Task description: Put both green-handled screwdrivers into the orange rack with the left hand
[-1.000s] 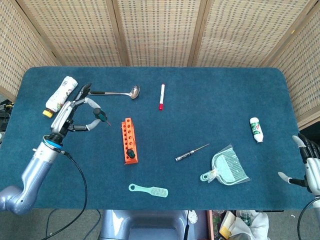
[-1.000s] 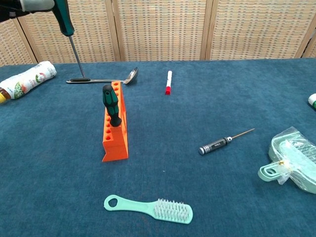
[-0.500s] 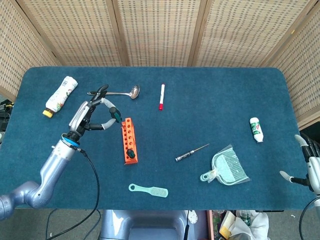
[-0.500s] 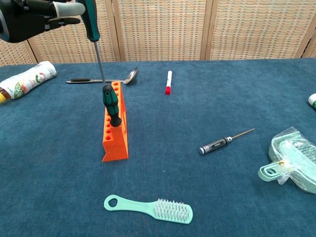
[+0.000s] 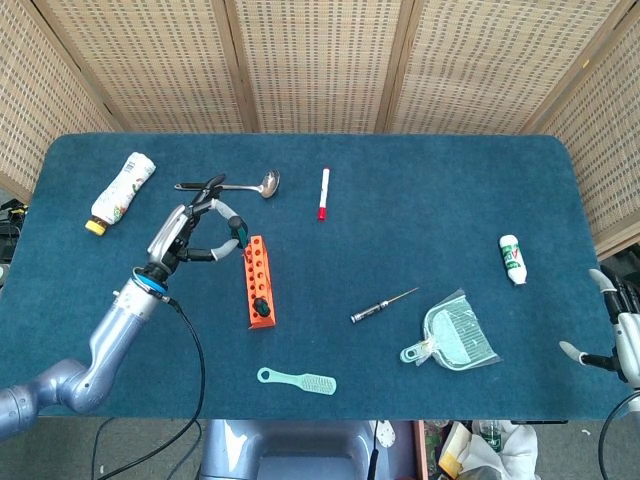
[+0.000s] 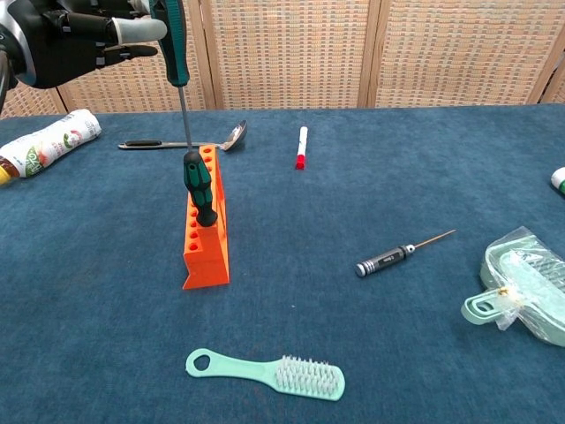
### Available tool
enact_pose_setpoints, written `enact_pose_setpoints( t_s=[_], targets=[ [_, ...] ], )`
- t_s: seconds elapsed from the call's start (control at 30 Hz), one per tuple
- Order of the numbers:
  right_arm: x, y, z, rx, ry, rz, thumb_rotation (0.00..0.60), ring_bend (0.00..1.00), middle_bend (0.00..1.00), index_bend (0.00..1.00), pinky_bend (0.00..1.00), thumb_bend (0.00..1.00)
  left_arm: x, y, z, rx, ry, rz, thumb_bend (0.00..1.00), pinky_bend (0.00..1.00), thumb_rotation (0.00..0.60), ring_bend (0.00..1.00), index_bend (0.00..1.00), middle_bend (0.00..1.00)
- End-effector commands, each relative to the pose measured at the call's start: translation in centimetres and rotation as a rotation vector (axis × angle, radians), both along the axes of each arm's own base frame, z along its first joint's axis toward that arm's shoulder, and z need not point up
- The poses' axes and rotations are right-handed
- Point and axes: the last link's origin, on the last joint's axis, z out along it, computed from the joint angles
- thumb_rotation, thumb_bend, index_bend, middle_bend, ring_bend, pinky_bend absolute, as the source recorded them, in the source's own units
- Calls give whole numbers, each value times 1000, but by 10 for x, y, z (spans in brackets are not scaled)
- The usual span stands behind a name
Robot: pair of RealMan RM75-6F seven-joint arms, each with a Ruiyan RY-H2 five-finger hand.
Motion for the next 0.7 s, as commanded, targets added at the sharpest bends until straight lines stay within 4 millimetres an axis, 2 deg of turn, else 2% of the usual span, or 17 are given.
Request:
enact_pose_setpoints(
  t_s=[0.03,0.7],
  targets=[
    [0,0,0,0,-2,-1,600,0,0,0,0,0,2,0,-2,-3,6,-4,522,0,600,0,642,0],
    [-2,-1,2,-2,-10,-6,600,0,0,0,0,0,3,7,-13,-18,-12,13,527,0,600,0,643,0]
  ],
)
